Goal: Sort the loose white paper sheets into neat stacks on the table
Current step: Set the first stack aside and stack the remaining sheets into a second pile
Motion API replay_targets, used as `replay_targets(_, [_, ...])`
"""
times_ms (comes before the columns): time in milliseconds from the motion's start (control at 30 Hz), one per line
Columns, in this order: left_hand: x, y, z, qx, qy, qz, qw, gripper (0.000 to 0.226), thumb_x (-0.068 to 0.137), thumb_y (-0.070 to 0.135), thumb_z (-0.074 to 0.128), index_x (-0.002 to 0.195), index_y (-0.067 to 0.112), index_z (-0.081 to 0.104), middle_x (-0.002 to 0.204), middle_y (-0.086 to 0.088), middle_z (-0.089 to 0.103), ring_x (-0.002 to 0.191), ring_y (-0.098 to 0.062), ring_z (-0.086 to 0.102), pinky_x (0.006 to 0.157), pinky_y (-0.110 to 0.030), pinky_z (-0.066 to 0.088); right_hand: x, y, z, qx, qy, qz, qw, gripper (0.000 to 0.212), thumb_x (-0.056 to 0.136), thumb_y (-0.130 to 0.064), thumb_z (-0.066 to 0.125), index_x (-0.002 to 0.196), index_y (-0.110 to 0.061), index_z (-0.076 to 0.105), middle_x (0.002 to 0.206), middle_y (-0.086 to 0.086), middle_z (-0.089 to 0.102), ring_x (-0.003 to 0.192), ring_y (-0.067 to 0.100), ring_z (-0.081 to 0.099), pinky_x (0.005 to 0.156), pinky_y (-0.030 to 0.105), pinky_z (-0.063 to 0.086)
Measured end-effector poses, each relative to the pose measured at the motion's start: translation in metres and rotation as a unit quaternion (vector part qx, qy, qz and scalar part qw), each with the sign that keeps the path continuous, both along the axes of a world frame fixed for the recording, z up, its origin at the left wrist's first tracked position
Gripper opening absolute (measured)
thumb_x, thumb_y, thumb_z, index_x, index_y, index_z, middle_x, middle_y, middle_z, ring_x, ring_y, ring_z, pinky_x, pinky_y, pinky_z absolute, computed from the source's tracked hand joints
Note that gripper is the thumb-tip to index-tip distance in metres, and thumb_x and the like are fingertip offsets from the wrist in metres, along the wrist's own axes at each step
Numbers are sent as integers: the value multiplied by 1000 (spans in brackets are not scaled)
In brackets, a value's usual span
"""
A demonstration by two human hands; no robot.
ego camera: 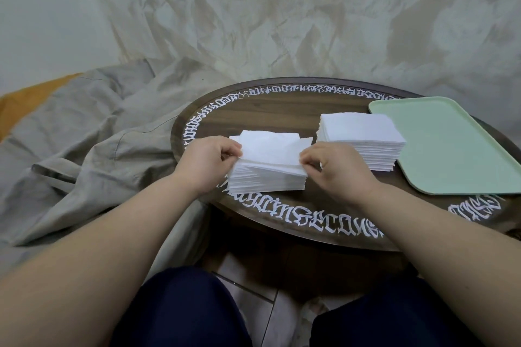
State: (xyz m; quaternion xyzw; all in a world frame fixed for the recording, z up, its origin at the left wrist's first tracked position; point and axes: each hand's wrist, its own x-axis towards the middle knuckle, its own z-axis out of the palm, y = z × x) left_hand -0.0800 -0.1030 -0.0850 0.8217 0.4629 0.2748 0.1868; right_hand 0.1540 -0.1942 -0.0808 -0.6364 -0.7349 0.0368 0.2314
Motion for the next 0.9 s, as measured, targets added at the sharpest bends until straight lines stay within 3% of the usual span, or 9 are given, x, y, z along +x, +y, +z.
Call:
replay_targets(233, [-4,-1,2,21,41,5,999,15,82,5,67,89,15,76,107,5,71,98,-12,65,94,-24,45,-2,-4,-5,41,4,5,999,10,85,-16,65,87,-14,75,97,0,70,88,22,64,77,38,53])
replay_targets(467, [-9,-3,-1,15,38,2,999,14,81,5,68,86,14,76,104,5,71,97,-11,64,93,-21,44,-5,-6,-11,86,-46,45,994,7,75,-9,72,72,-15,74,78,0,69,72,25,63,59,34,54])
replay_targets(667, [-8,-3,-2,18,49,-4,999,12,81,7,70,86,15,77,105,5,71,90,-4,61,90,-15,40,-5,-6,-12,85,-76,52,992,3,74,-18,75,73,-15,73,79,-1,66,72,23,62,54,33,52])
replay_targets(800, [-8,-3,0,11,65,-3,998,13,83,10,68,87,18,77,108,8,69,97,-8,63,88,-15,39,-5,-6,-12,85,-133,64,985,28,62,-25,82,83,-14,67,87,2,62,69,24,59,46,28,43])
replay_targets(900, [-6,-4,1,23,86,-1,996,13,85,19,66,90,23,77,114,11,67,103,-11,60,92,-22,41,-4,-3,-12,110,-150,53,981,23,65,-15,78,82,-11,64,84,6,61,64,28,57,40,29,42])
